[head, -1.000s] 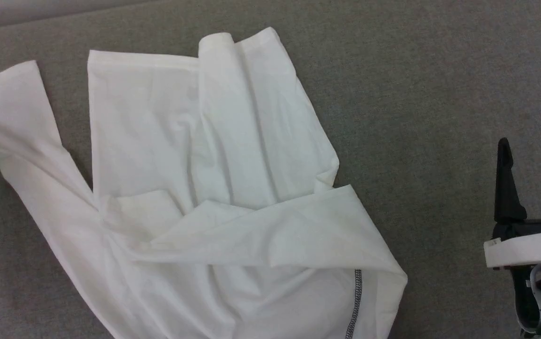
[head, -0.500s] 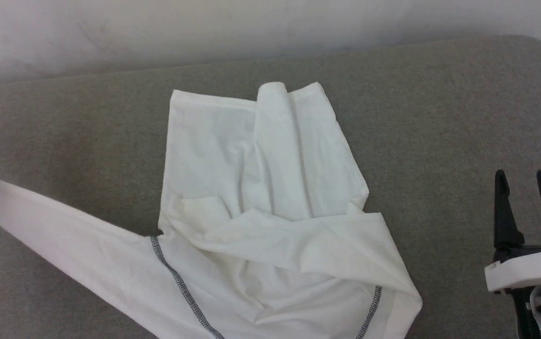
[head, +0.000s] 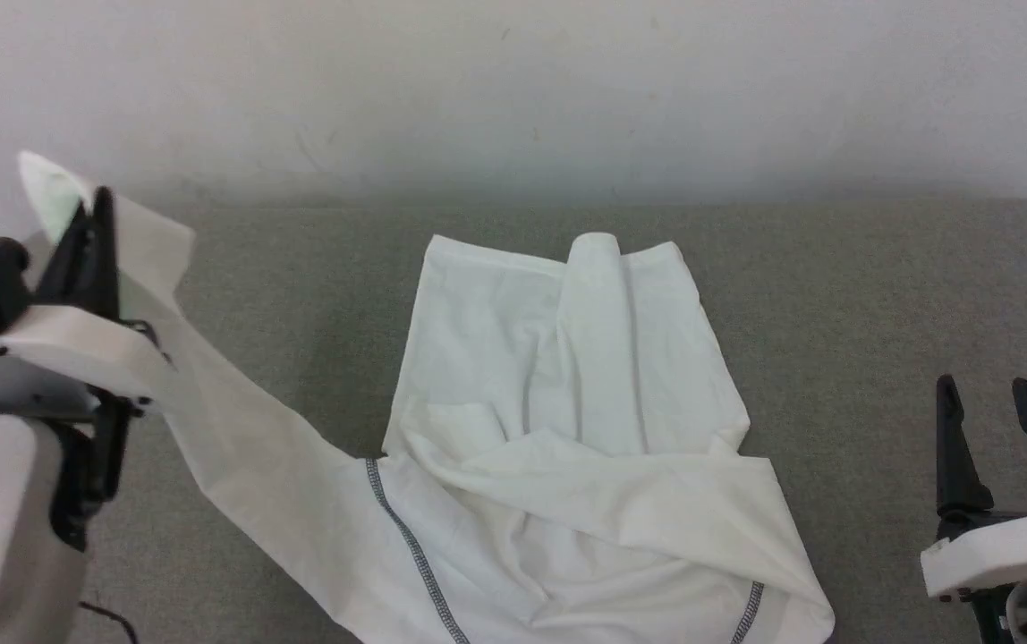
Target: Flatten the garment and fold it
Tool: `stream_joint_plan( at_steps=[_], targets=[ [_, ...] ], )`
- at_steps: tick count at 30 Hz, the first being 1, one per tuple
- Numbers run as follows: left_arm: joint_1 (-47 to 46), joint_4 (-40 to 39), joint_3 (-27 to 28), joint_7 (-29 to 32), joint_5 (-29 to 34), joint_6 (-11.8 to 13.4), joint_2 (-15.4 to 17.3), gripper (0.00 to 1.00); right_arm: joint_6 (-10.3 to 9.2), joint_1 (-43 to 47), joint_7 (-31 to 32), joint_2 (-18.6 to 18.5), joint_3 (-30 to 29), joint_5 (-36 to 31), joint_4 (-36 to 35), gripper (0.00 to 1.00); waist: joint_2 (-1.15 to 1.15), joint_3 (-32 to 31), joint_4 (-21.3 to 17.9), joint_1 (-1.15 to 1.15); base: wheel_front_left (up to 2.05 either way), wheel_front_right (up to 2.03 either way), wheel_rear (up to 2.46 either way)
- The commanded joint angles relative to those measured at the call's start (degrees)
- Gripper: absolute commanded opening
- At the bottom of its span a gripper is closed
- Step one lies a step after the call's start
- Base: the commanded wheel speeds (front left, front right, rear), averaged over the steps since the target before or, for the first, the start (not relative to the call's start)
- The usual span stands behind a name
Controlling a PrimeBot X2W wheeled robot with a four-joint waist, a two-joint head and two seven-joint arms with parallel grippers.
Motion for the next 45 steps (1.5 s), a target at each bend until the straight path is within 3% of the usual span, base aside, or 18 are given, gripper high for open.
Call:
stream_joint_plan(
  at_steps=[1,7,11,20,26,31,32,33,38,43,45],
  targets=[
    [1.01,-2.35,-0.62,-0.02,0.59,0.86,-1.03,0.0,-0.11,0.6,0.24,0.13,0.25,0.31,-0.28,1.0,-0.01,-1.87,1.25,0.01,0.0,0.0,0.0],
    [2.09,-15.21,-8.19,2.53,3.78,5.3,-8.8,0.0,-0.11,0.92,1.13,0.13,1.12,0.23,-1.31,1.0,-0.01,-2.14,-0.37,0.01,0.0,0.0,0.0],
    [1.27,-16.74,-14.94,4.26,5.47,5.78,-14.6,0.0,-0.11,0.92,1.43,0.13,1.45,0.48,-1.7,1.0,-0.01,-1.45,-2.34,0.01,0.0,0.0,0.0],
    [-2.12,-5.81,-27.72,4.56,8.34,3.17,-26.2,0.0,-0.11,-0.09,0.97,0.13,1.72,1.08,-1.44,1.0,-0.01,2.63,-7.21,0.01,0.0,0.0,0.0],
    [-1.9,4.47,-35.46,3.97,11.73,0.41,-28.31,0.0,-0.11,-0.86,0.24,0.13,1.77,1.51,-0.36,1.0,-0.01,4.93,-9.1,0.01,0.0,0.0,0.0],
    [-0.45,10.63,-41.73,4.4,13.08,-3.62,-29.06,0.0,-0.11,-1.17,-0.08,0.13,1.56,1.48,0.41,1.0,-0.01,5.58,-9.09,0.01,0.0,0.0,0.0],
    [-0.19,11.38,-42.98,4.69,13.13,-4.77,-29.19,0.37,-0.11,-1.23,-0.1,0.13,1.45,1.42,0.64,1.0,-0.01,5.5,-8.95,0.01,0.0,0.0,0.0],
    [0.07,11.98,-44.2,5.05,12.99,-6.13,-29.32,1.0,-0.11,-1.3,-0.05,0.13,1.4,1.3,0.91,1.0,-0.01,5.33,-8.75,0.01,0.0,0.0,0.0],
    [0.64,12.49,-46.5,4.97,12.48,-8.16,-29.93,1.0,-0.11,-1.51,0.6,0.13,1.67,0.67,1.65,1.0,-0.01,3.48,-7.54,0.01,0.0,0.0,0.0],
    [-1.64,8.07,-41.02,2.42,9.5,-6.18,-29.93,1.0,-0.11,-1.73,1.18,0.13,1.93,0.57,1.22,1.0,-0.01,1.88,-6.97,0.01,0.0,0.0,0.0],
    [-4.03,6.19,-37.49,1.92,8.63,-5.23,-28.28,1.0,-0.11,-1.86,1.39,0.13,2.54,0.75,0.9,1.0,-0.01,1.69,-7.26,0.01,0.0,0.0,0.0]
  ],
)
